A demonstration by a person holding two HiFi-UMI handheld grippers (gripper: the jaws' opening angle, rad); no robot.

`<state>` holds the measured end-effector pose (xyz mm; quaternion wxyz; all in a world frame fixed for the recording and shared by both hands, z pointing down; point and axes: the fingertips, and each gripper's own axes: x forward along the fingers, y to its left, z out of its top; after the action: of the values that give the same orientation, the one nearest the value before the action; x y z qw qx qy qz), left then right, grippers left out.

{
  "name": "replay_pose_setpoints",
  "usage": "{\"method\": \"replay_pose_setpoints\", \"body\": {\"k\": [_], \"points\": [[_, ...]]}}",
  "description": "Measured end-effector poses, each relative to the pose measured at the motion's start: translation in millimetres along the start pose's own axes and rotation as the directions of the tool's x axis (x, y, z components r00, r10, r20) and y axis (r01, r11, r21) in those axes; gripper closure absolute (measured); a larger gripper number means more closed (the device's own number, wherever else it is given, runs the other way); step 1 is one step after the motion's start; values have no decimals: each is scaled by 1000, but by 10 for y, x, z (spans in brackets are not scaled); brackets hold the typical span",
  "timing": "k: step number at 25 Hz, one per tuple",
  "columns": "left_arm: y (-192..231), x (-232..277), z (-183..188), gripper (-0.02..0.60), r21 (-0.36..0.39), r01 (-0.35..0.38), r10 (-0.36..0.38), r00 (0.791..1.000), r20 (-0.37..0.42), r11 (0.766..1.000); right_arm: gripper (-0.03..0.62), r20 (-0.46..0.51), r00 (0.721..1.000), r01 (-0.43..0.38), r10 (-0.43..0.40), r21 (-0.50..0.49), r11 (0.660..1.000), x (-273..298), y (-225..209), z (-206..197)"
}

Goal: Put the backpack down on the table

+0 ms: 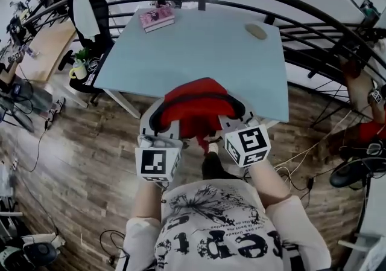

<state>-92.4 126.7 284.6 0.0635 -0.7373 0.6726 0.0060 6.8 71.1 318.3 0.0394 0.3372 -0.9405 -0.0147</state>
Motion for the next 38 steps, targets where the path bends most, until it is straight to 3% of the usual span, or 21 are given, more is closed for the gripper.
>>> {"method": "replay_pose_setpoints", "body": {"k": [11, 22, 30, 38], "points": [[507, 1567, -53, 526, 39, -47, 46, 999, 26, 998, 537, 22, 997, -70, 70, -10, 997, 1354, -1024, 159], [939, 3054, -394, 526, 21, -27, 26, 999, 46, 999, 539, 11, 1000, -22, 22, -36, 999, 2515, -2003, 85], [1326, 4199, -593, 526, 7, 88, -88, 996, 20, 996, 537, -23, 995, 97, -96, 3, 995, 3378, -2670, 12], [1549, 5260, -825, 526, 18, 243, -243, 970, 3, 970, 537, -48, 973, 228, -226, 40, 973, 4059, -3343, -56]]}}
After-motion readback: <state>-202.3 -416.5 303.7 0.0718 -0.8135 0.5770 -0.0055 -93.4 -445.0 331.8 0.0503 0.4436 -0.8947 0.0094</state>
